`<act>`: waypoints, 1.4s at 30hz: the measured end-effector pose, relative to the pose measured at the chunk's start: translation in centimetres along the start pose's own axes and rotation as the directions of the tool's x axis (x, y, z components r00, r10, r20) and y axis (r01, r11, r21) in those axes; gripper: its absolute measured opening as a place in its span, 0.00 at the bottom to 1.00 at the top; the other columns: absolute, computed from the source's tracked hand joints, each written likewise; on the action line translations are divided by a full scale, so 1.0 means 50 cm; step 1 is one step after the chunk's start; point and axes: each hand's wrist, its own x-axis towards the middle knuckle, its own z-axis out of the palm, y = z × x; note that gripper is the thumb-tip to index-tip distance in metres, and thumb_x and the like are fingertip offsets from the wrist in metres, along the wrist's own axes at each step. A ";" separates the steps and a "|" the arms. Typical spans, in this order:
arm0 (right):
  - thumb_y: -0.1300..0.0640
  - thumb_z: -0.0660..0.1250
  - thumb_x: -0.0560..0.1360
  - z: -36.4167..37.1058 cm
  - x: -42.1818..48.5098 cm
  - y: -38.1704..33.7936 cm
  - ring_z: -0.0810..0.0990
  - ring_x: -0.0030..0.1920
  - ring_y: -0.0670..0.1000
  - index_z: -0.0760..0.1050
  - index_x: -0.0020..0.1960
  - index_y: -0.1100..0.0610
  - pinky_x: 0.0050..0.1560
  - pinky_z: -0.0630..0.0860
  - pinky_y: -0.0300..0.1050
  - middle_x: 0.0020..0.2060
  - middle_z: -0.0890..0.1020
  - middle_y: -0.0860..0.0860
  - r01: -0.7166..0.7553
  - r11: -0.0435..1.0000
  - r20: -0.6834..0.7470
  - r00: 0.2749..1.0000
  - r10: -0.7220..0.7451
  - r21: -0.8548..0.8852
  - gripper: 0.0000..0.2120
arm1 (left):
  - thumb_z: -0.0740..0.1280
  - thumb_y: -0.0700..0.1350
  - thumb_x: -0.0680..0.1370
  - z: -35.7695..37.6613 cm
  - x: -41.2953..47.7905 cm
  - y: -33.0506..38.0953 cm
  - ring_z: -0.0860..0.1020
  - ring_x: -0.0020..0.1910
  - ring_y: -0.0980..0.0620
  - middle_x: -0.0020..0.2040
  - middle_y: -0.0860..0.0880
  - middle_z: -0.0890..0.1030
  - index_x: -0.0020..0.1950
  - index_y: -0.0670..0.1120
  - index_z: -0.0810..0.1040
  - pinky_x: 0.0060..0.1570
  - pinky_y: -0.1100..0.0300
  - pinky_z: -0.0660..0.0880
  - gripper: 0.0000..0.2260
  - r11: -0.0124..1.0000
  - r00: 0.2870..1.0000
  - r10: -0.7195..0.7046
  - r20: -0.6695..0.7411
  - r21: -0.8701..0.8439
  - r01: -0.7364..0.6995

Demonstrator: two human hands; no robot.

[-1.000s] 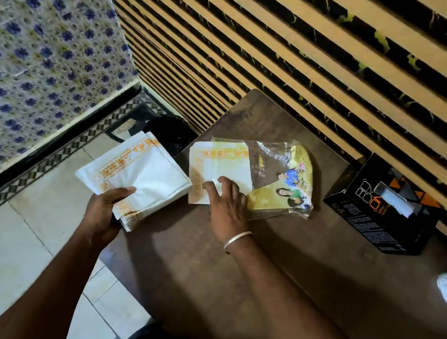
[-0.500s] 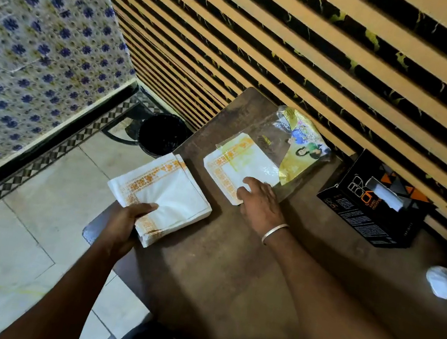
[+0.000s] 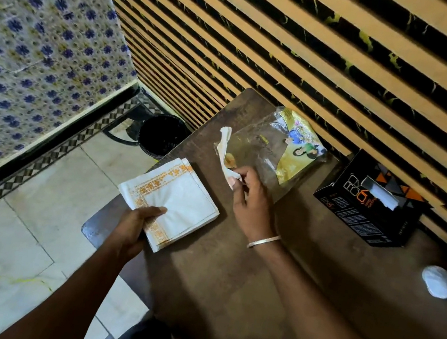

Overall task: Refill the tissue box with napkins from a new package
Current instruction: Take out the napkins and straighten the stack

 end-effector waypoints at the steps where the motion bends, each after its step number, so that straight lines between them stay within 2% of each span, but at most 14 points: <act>1: 0.58 0.62 0.78 0.003 -0.012 -0.013 0.83 0.45 0.56 0.73 0.56 0.53 0.41 0.78 0.49 0.47 0.84 0.52 0.064 0.997 0.015 0.998 -0.063 -0.048 0.07 | 0.70 0.34 0.74 0.002 0.001 0.001 0.84 0.56 0.39 0.59 0.43 0.84 0.66 0.44 0.77 0.50 0.45 0.81 0.21 1.000 1.000 -0.003 0.006 0.011 0.003; 6: 0.57 0.57 0.79 0.054 -0.079 -0.042 0.81 0.58 0.56 0.71 0.64 0.55 0.56 0.78 0.49 0.61 0.81 0.52 0.215 0.974 0.346 0.911 -0.226 0.069 0.15 | 0.67 0.32 0.74 0.034 -0.003 -0.003 0.83 0.54 0.39 0.56 0.41 0.85 0.62 0.43 0.79 0.58 0.41 0.78 0.17 0.996 0.998 -0.020 0.065 0.092 0.014; 9: 0.60 0.59 0.78 0.085 -0.111 -0.032 0.73 0.70 0.53 0.68 0.68 0.54 0.64 0.74 0.50 0.68 0.76 0.53 0.354 0.933 0.527 0.805 -0.273 -0.058 0.18 | 0.61 0.31 0.76 0.042 -0.002 -0.018 0.83 0.51 0.37 0.57 0.35 0.83 0.63 0.38 0.78 0.59 0.37 0.77 0.16 0.990 0.997 -0.003 0.081 0.138 -0.008; 12: 0.61 0.60 0.78 0.112 -0.134 -0.019 0.67 0.74 0.52 0.68 0.65 0.54 0.70 0.70 0.50 0.69 0.74 0.53 0.430 0.895 0.561 0.773 -0.297 -0.118 0.16 | 0.58 0.33 0.79 0.033 0.004 -0.029 0.80 0.58 0.33 0.62 0.34 0.80 0.67 0.38 0.76 0.61 0.33 0.74 0.18 0.990 0.996 -0.007 0.091 0.144 -0.006; 16: 0.59 0.59 0.78 0.128 -0.144 -0.014 0.66 0.75 0.52 0.68 0.66 0.55 0.70 0.70 0.50 0.71 0.73 0.53 0.390 0.900 0.527 0.816 -0.240 -0.193 0.17 | 0.57 0.35 0.80 0.038 -0.004 -0.029 0.81 0.56 0.35 0.62 0.35 0.80 0.69 0.39 0.75 0.59 0.39 0.77 0.18 0.993 0.995 -0.021 0.099 0.119 0.009; 22: 0.58 0.59 0.78 0.135 -0.149 -0.021 0.68 0.74 0.54 0.68 0.65 0.54 0.69 0.71 0.53 0.70 0.74 0.53 0.368 0.905 0.542 0.815 -0.204 -0.212 0.15 | 0.58 0.64 0.80 0.028 -0.006 -0.006 0.76 0.68 0.39 0.68 0.41 0.78 0.73 0.48 0.74 0.70 0.39 0.68 0.27 0.996 0.976 -0.079 0.203 -0.035 0.088; 26: 0.59 0.60 0.79 0.123 -0.153 -0.044 0.73 0.68 0.55 0.67 0.69 0.56 0.70 0.69 0.52 0.66 0.76 0.55 0.346 0.933 0.585 0.778 -0.229 -0.095 0.19 | 0.69 0.50 0.79 0.045 -0.009 -0.016 0.82 0.60 0.39 0.62 0.40 0.82 0.67 0.42 0.77 0.62 0.41 0.76 0.19 0.993 0.974 0.020 0.226 0.106 -0.045; 29: 0.54 0.65 0.78 0.103 -0.162 -0.049 0.75 0.66 0.52 0.70 0.67 0.58 0.69 0.68 0.49 0.62 0.79 0.52 0.201 0.977 0.536 0.819 -0.204 0.065 0.18 | 0.71 0.41 0.77 0.054 -0.005 -0.020 0.86 0.40 0.47 0.50 0.41 0.86 0.59 0.37 0.79 0.40 0.54 0.82 0.13 0.979 0.990 0.089 0.112 0.173 -0.107; 32: 0.51 0.70 0.75 0.076 -0.147 -0.032 0.74 0.64 0.42 0.70 0.63 0.53 0.64 0.72 0.46 0.62 0.76 0.44 -0.145 0.964 0.239 0.967 0.090 0.223 0.19 | 0.72 0.42 0.77 0.046 -0.007 -0.013 0.85 0.54 0.42 0.60 0.43 0.84 0.65 0.43 0.78 0.55 0.44 0.80 0.16 0.960 0.970 0.149 0.192 0.209 -0.189; 34: 0.51 0.74 0.72 0.047 -0.113 -0.023 0.74 0.59 0.32 0.65 0.68 0.49 0.55 0.73 0.35 0.60 0.73 0.37 -0.420 0.850 0.213 0.905 0.368 0.316 0.29 | 0.72 0.42 0.78 0.041 -0.021 -0.001 0.82 0.61 0.41 0.63 0.44 0.82 0.68 0.45 0.76 0.62 0.42 0.76 0.19 0.952 0.944 0.157 0.291 0.210 -0.223; 36: 0.53 0.77 0.70 0.019 -0.079 -0.004 0.76 0.55 0.36 0.61 0.73 0.49 0.51 0.73 0.33 0.59 0.72 0.37 -0.631 0.664 0.358 0.775 0.521 0.400 0.38 | 0.70 0.40 0.78 0.044 -0.037 0.012 0.81 0.62 0.41 0.64 0.43 0.82 0.68 0.44 0.76 0.62 0.44 0.76 0.18 0.945 0.914 0.146 0.379 0.220 -0.242; 37: 0.56 0.78 0.69 0.010 -0.066 0.010 0.78 0.56 0.42 0.64 0.72 0.53 0.53 0.75 0.38 0.61 0.74 0.41 -0.677 0.594 0.448 0.734 0.510 0.435 0.37 | 0.70 0.38 0.78 0.047 -0.046 0.019 0.81 0.61 0.41 0.63 0.43 0.82 0.68 0.43 0.77 0.62 0.45 0.76 0.18 0.940 0.901 0.142 0.410 0.229 -0.252; 39: 0.65 0.77 0.69 0.004 -0.052 0.031 0.83 0.56 0.53 0.75 0.63 0.58 0.54 0.79 0.45 0.57 0.83 0.50 -0.655 0.607 0.542 0.740 0.398 0.450 0.24 | 0.70 0.36 0.77 0.053 -0.051 0.029 0.82 0.60 0.39 0.61 0.42 0.83 0.65 0.42 0.79 0.61 0.46 0.78 0.16 0.919 0.884 0.142 0.445 0.274 -0.285; 42: 0.70 0.73 0.70 0.014 -0.054 0.034 0.84 0.52 0.46 0.80 0.55 0.54 0.53 0.79 0.40 0.51 0.85 0.47 -0.585 0.671 0.502 0.792 0.348 0.456 0.17 | 0.72 0.36 0.74 0.053 -0.043 0.034 0.82 0.59 0.41 0.60 0.43 0.84 0.63 0.41 0.80 0.60 0.49 0.79 0.17 0.868 0.862 0.179 0.474 0.337 -0.365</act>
